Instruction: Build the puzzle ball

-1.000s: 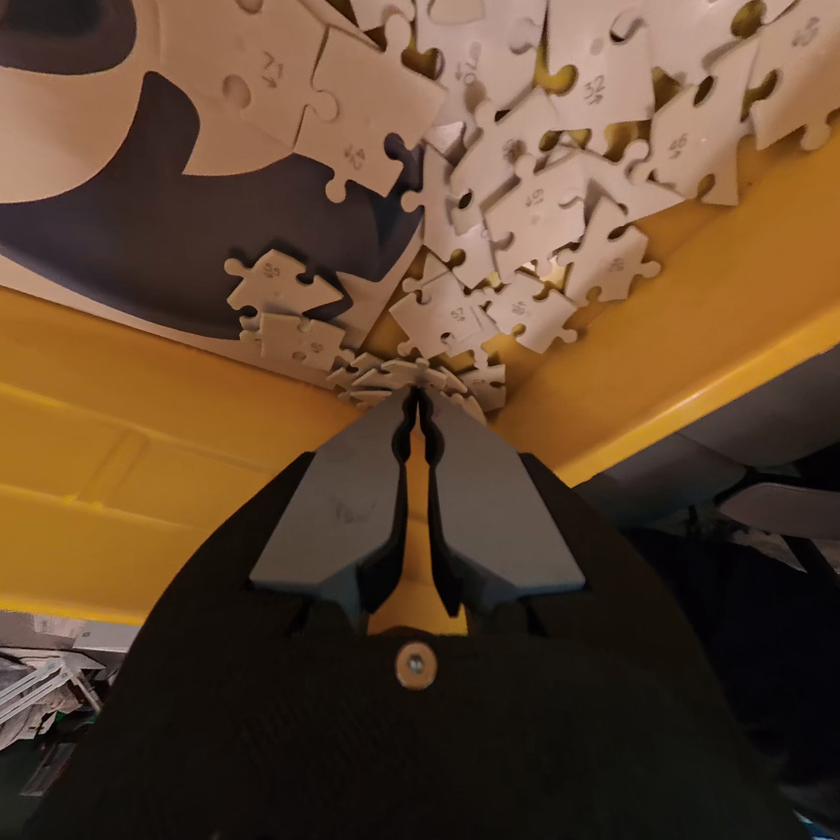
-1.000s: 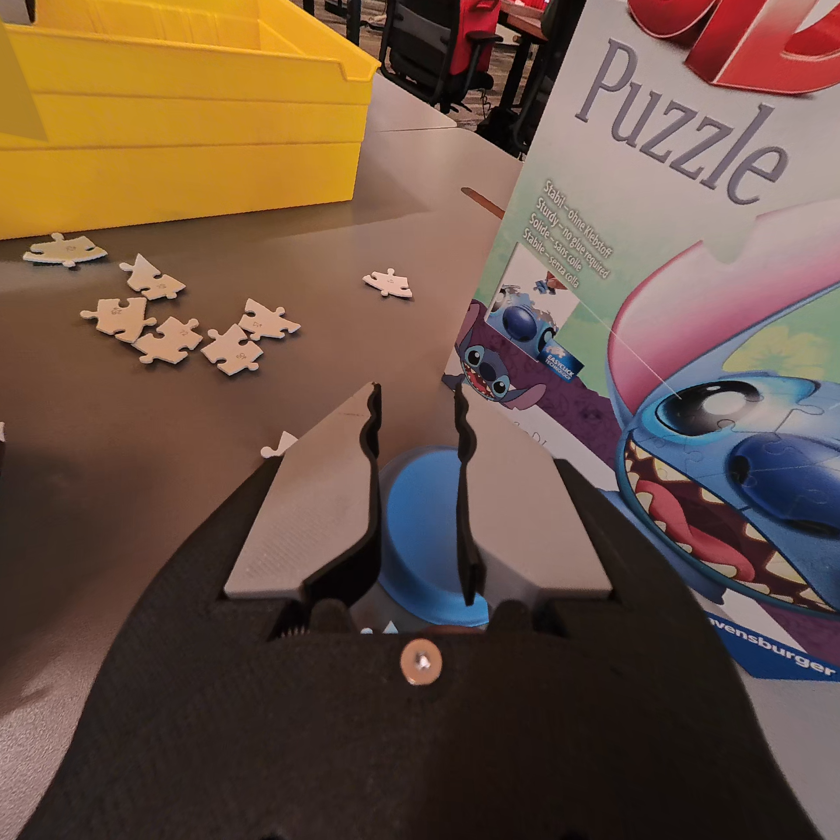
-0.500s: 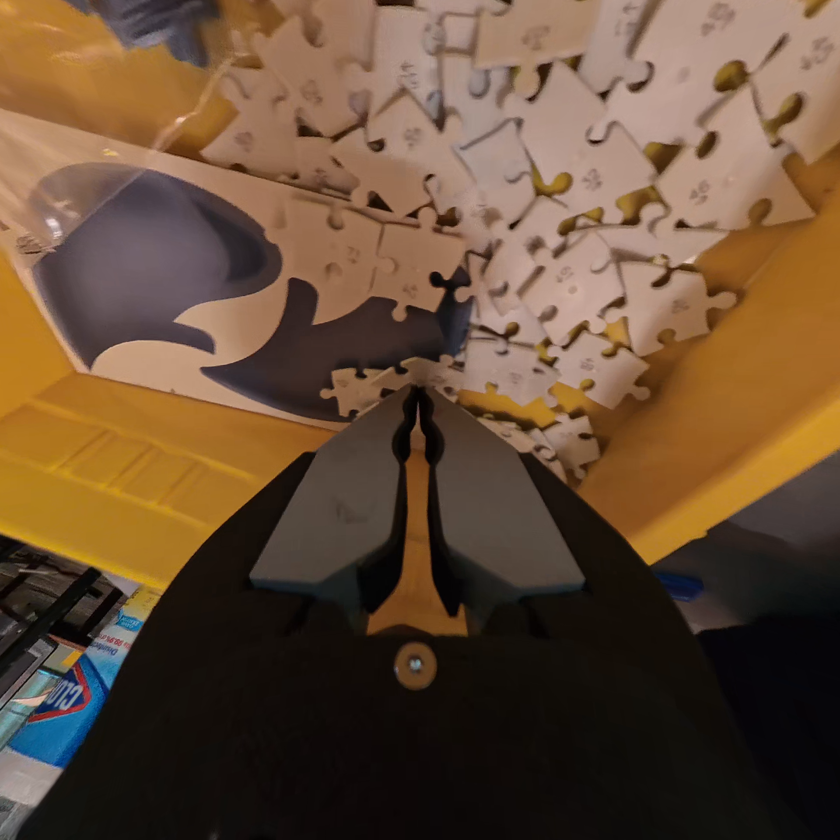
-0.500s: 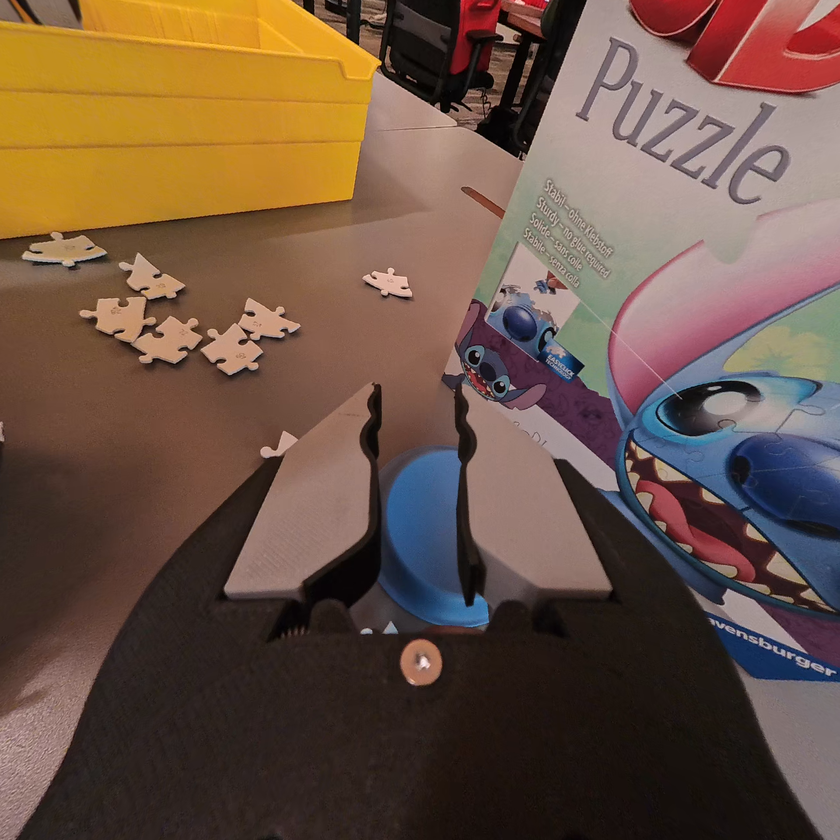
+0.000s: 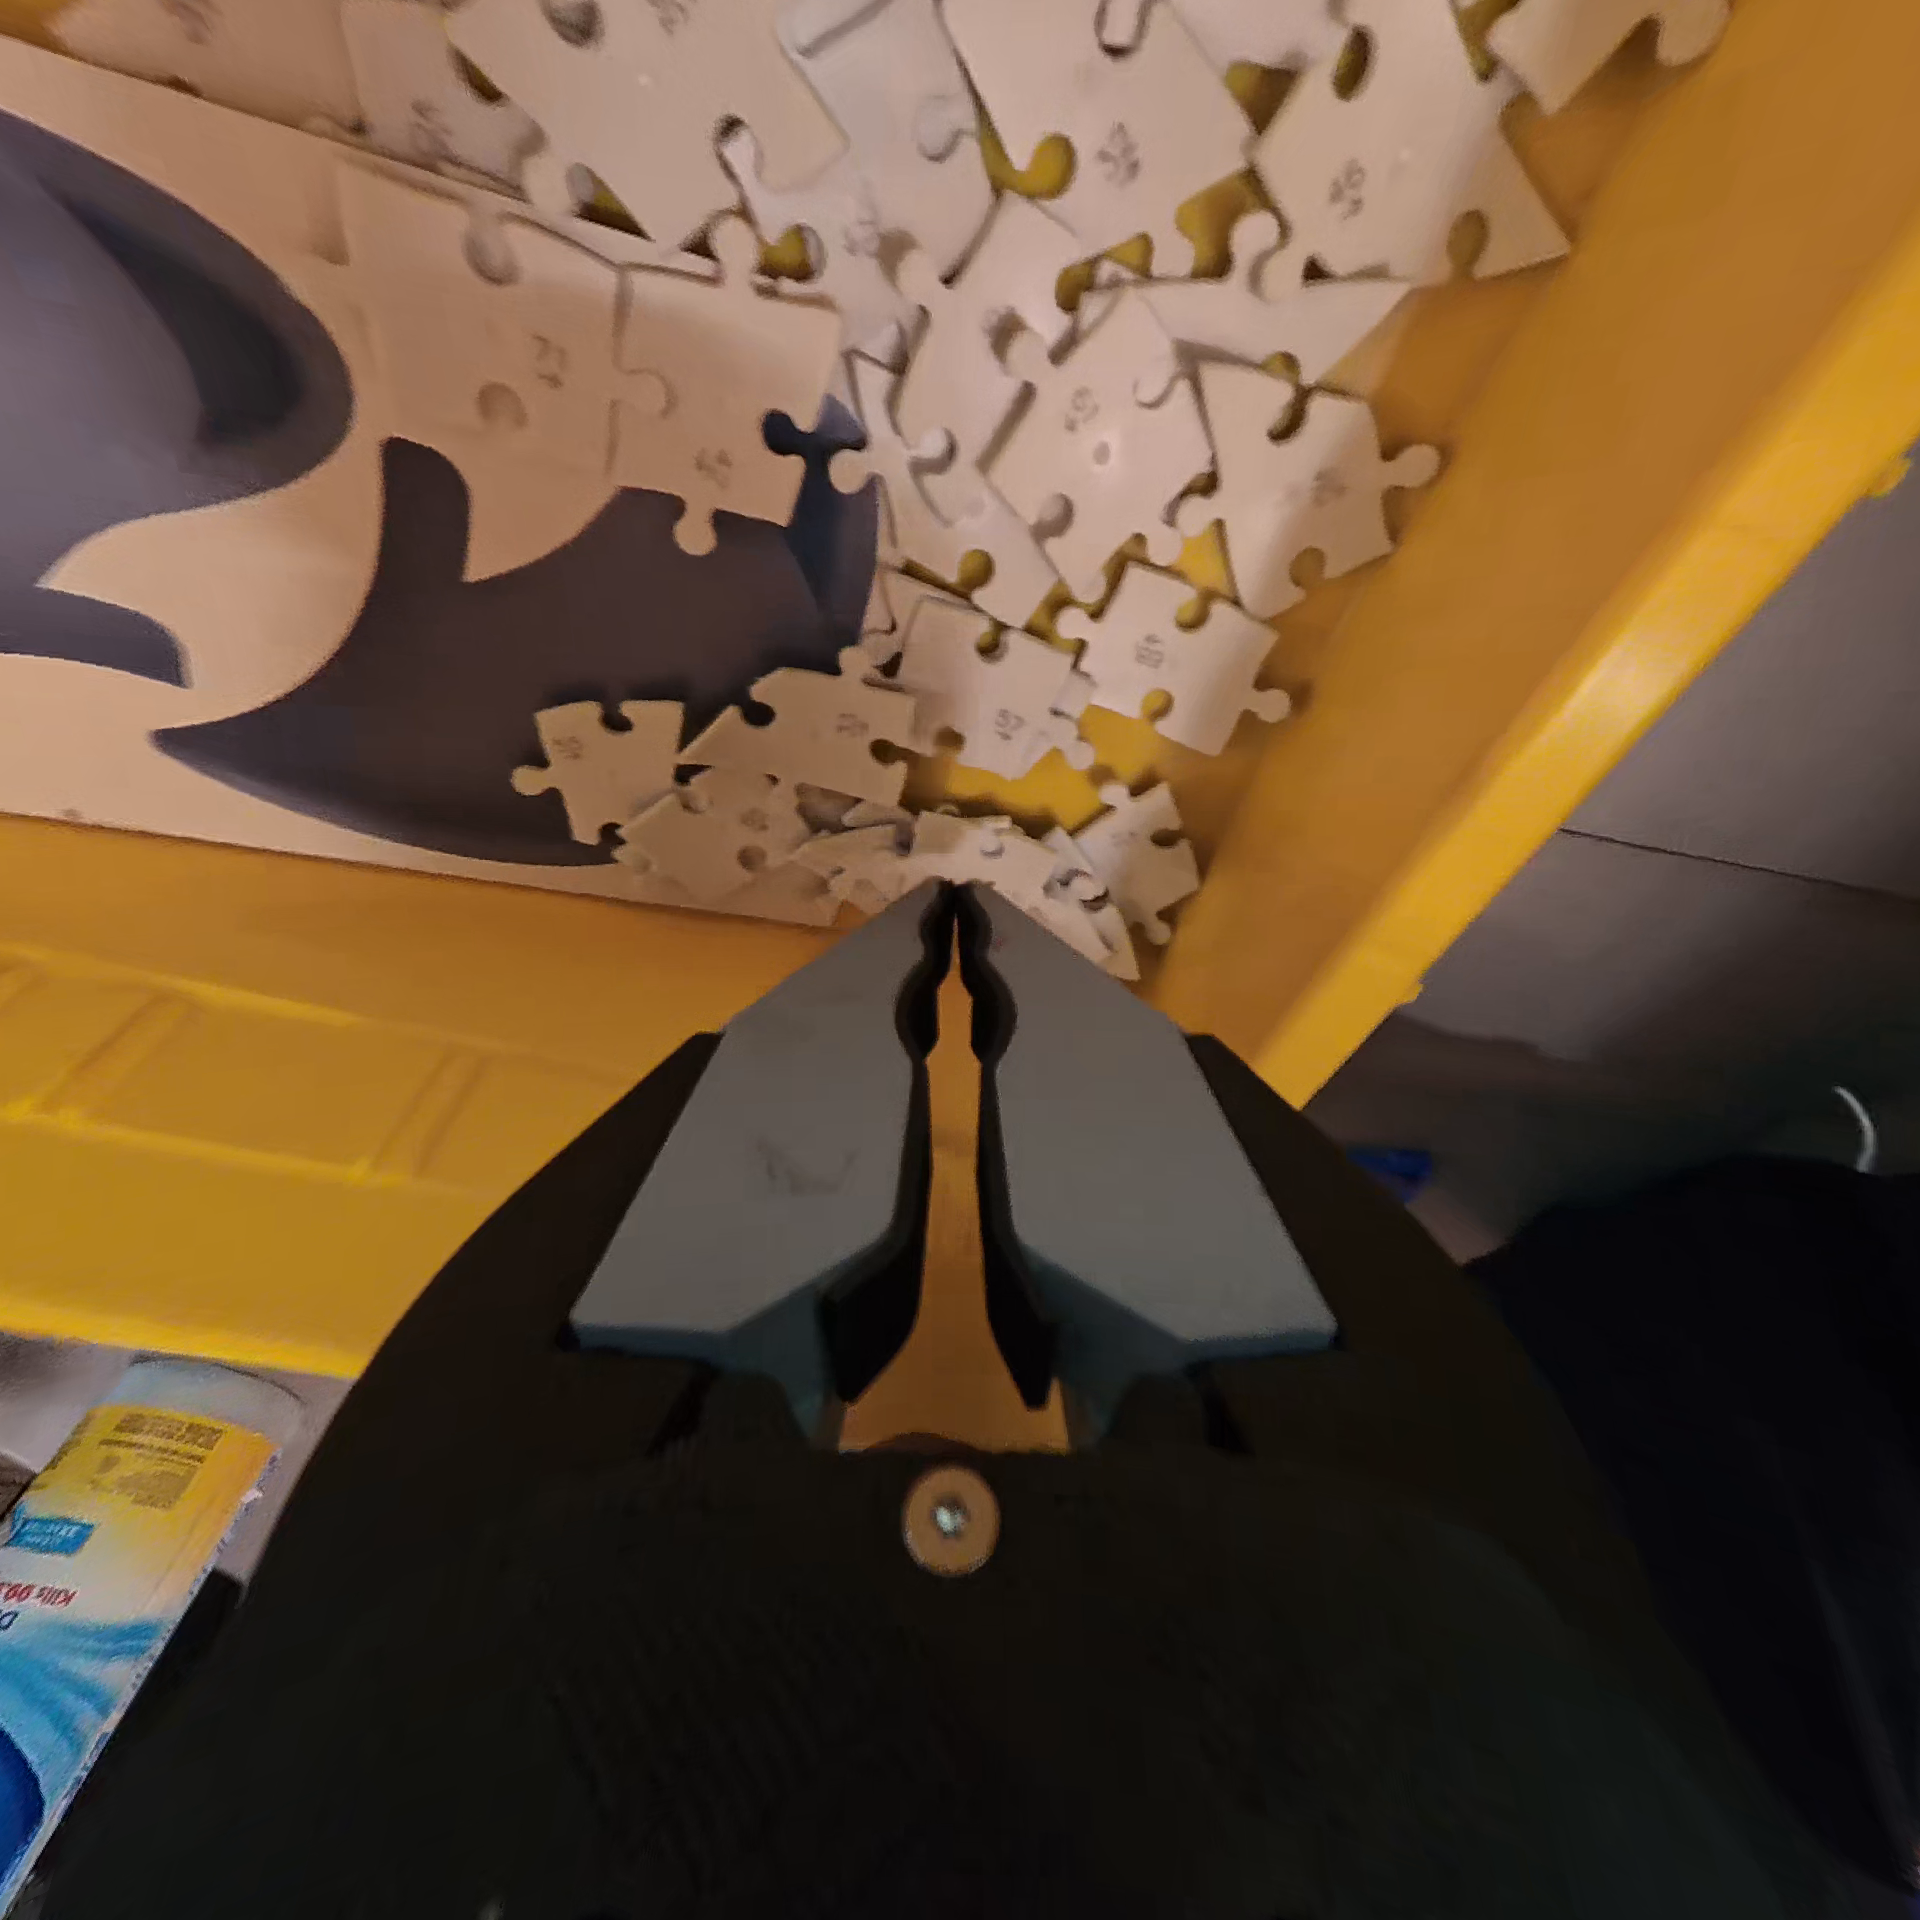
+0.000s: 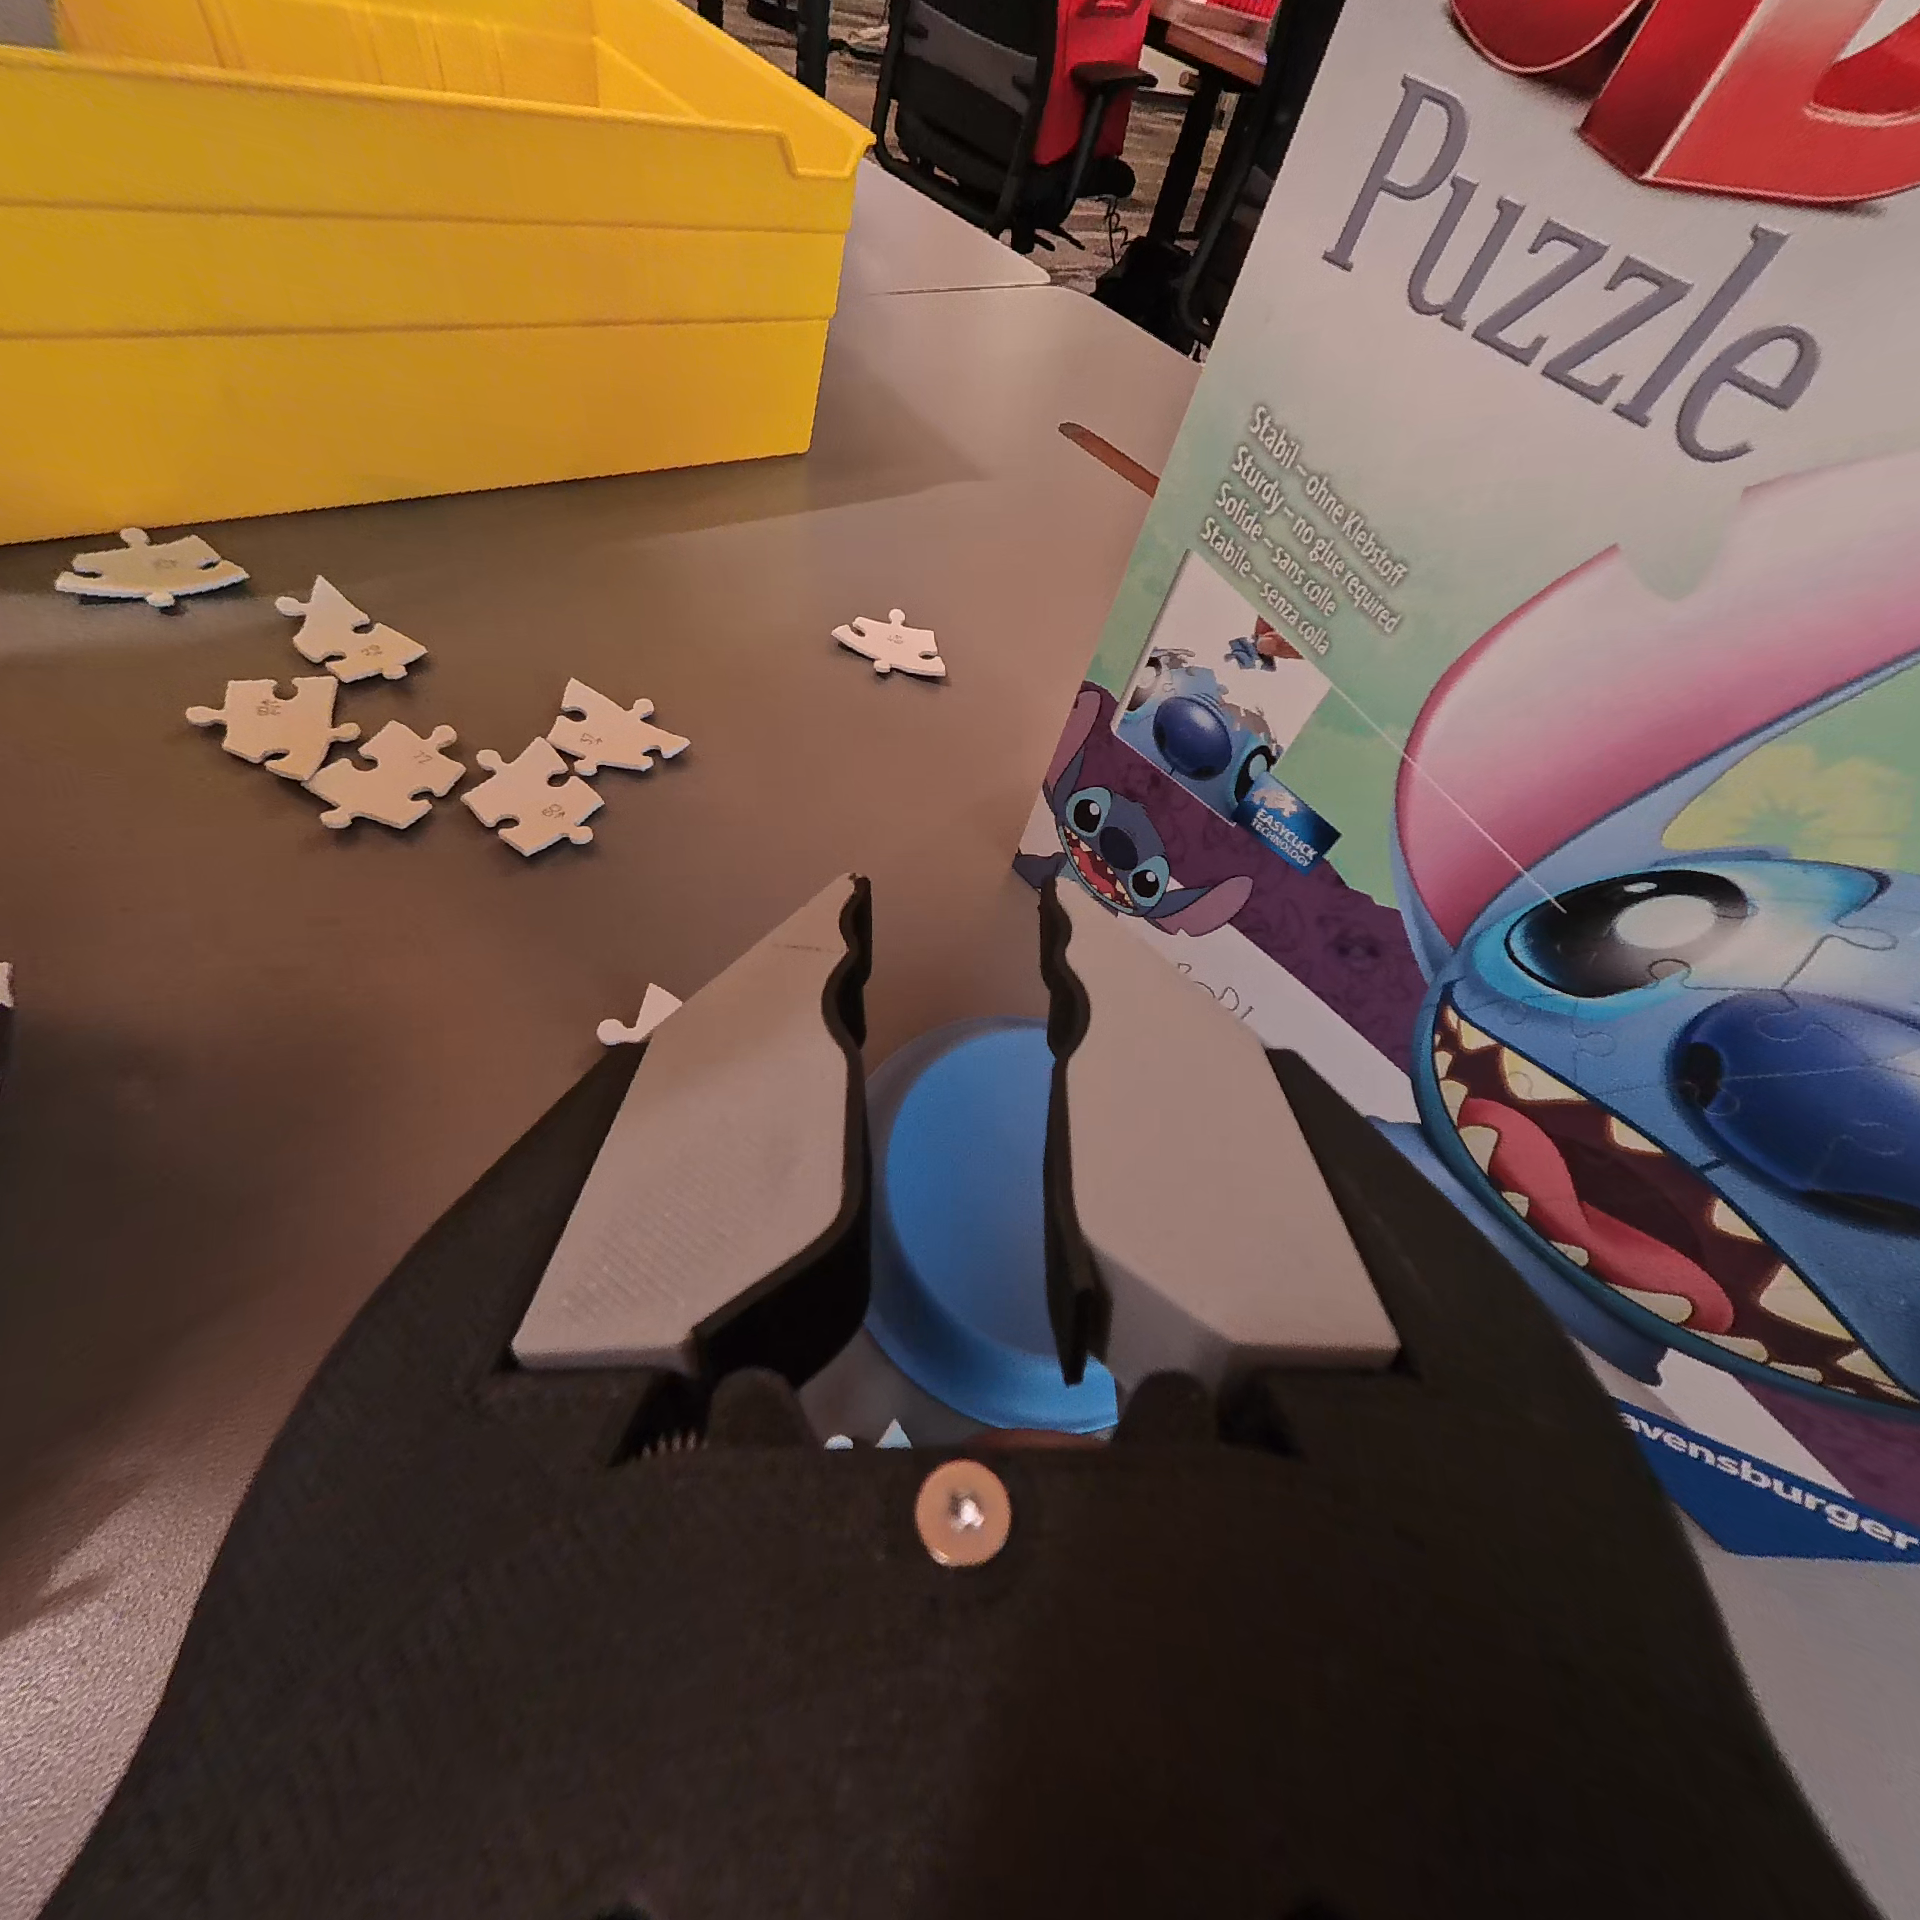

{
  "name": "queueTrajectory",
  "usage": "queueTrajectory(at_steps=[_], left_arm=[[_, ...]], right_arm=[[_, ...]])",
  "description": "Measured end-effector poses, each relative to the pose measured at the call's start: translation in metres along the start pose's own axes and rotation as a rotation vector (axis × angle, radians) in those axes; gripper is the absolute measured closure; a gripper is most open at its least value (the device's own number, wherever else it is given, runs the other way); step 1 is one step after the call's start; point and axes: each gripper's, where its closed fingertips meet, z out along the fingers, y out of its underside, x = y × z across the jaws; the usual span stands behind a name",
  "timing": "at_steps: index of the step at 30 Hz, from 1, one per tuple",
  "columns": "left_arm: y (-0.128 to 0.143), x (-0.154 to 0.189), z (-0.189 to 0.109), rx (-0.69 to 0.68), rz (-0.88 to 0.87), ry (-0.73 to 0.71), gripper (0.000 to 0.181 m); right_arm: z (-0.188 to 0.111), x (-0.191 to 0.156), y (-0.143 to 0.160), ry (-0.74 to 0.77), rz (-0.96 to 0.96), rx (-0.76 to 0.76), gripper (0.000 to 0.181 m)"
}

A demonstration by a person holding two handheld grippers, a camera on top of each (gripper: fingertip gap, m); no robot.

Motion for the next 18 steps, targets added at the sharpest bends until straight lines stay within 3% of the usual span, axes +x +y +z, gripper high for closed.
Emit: queueTrajectory(at_steps=[4,6,11,15,18], left_arm=[[0.006,0.009,0.009,-0.076,-0.005,0.059,0.181],[0.001,-0.003,0.011,-0.068,0.001,-0.005,0.181],[-0.006,-0.010,0.010,-0.023,-0.038,0.010,0.181],[-0.007,-0.039,0.004,-0.001,-0.054,-0.150,0.181],[-0.005,-0.034,-0.001,0.015,-0.049,-0.128,0.181]], right_arm=[[0.000,0.000,0.000,0.001,-0.001,0.002,0.152],[0.000,0.000,0.000,0.000,-0.002,0.001,0.152],[0.000,0.000,0.000,0.000,-0.002,0.002,0.152],[0.000,0.000,0.000,-0.001,-0.001,0.001,0.152],[0.000,0.000,0.000,0.000,0.001,0.002,0.152]])
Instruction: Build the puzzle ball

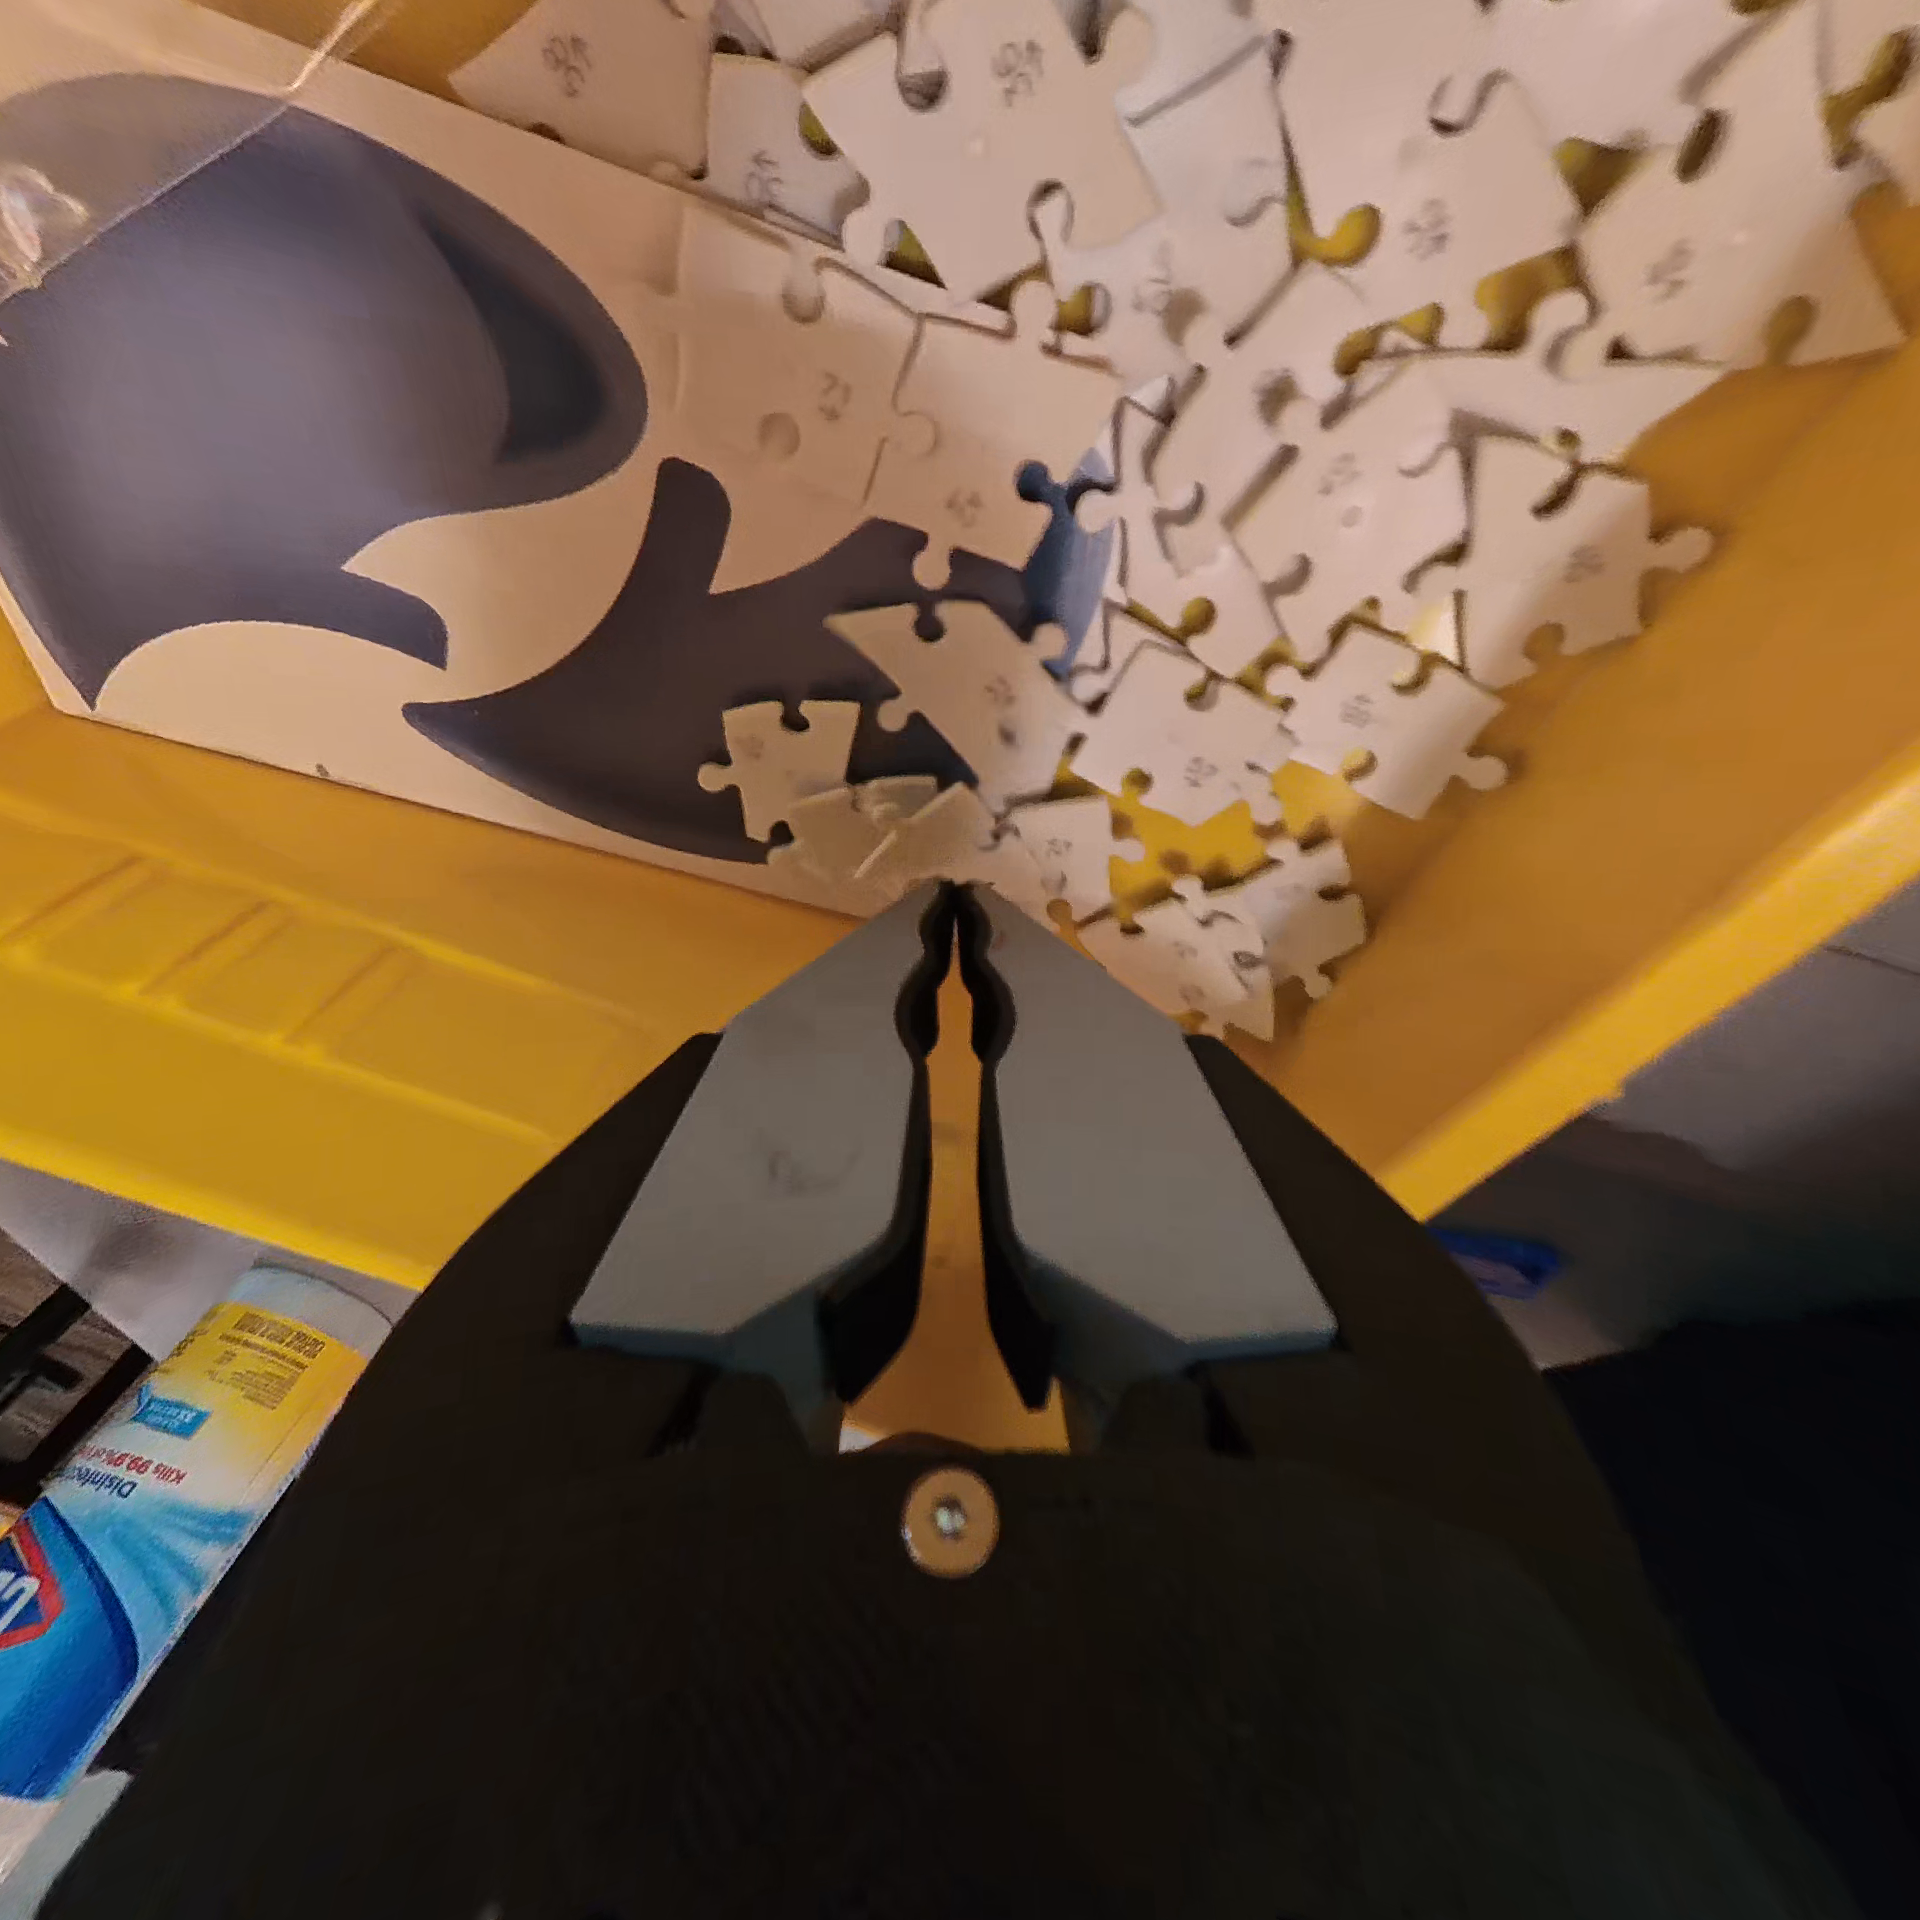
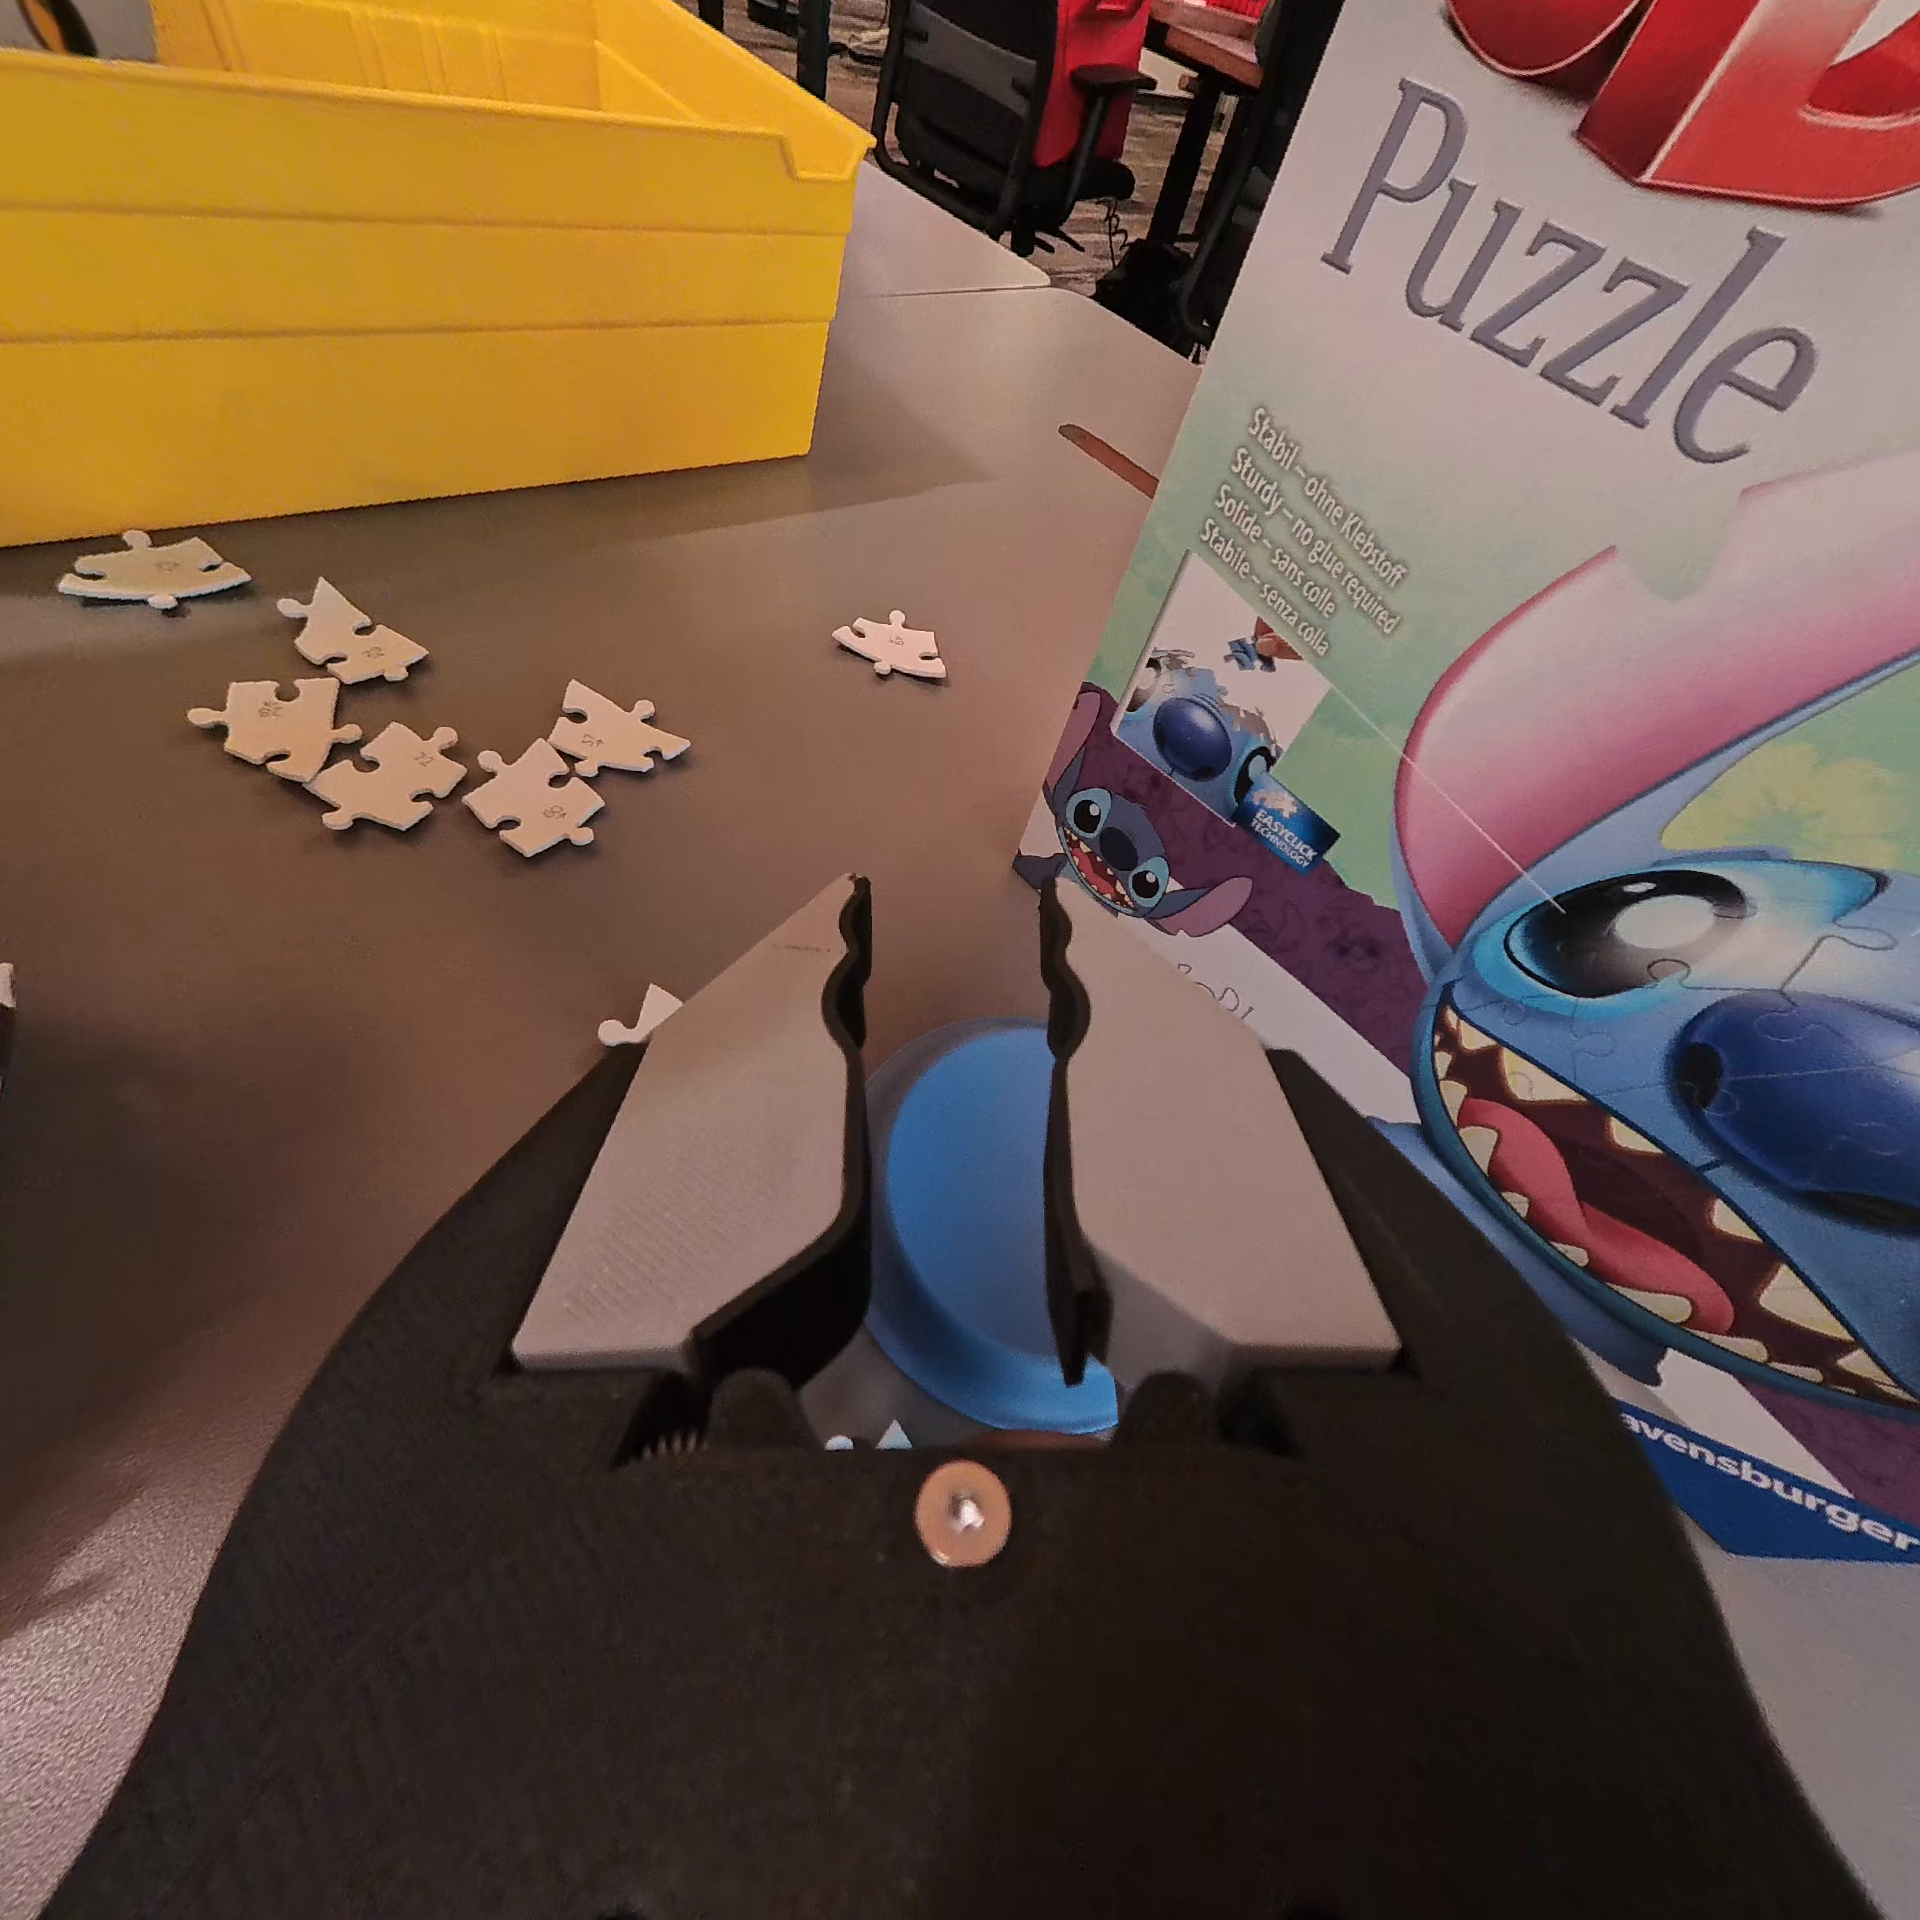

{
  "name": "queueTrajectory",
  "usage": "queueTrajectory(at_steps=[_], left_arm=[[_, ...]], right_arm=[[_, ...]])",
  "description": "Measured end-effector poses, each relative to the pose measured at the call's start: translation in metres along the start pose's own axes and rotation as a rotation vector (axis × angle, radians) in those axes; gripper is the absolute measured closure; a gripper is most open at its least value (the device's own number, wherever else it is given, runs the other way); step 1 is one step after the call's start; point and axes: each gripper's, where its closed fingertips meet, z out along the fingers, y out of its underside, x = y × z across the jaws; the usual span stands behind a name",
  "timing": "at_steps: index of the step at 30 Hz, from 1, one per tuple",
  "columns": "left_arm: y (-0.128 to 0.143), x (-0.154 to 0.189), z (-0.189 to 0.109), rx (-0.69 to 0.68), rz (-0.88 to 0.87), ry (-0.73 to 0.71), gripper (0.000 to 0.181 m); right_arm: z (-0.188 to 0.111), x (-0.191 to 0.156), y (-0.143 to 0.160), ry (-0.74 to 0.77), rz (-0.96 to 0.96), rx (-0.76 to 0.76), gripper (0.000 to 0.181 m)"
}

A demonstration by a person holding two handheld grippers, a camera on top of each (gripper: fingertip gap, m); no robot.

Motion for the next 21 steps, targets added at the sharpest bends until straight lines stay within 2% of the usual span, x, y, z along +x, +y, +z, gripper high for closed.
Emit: queueTrajectory(at_steps=[4,10,12,15,18,21], left_arm=[[0.004,0.012,-0.007,0.015,0.054,0.009,0.181],[0.012,0.058,-0.008,-0.021,0.090,0.248,0.181],[0.014,0.054,-0.003,-0.050,0.099,0.210,0.181],[0.018,0.052,0.002,-0.103,0.050,0.231,0.181],[0.020,0.045,0.003,-0.101,0.010,0.221,0.181],[0.021,0.031,0.004,-0.098,0.010,0.135,0.181]], right_arm=[[0.000,0.000,0.000,-0.002,0.003,-0.003,0.152],[0.000,0.000,0.000,-0.001,0.000,-0.001,0.152],[0.000,0.000,0.000,0.000,0.000,-0.001,0.152],[0.000,0.000,0.000,0.000,-0.001,0.001,0.152],[0.000,0.000,0.000,-0.001,-0.001,0.000,0.152],[0.000,0.000,0.000,-0.001,-0.001,-0.002,0.152]])
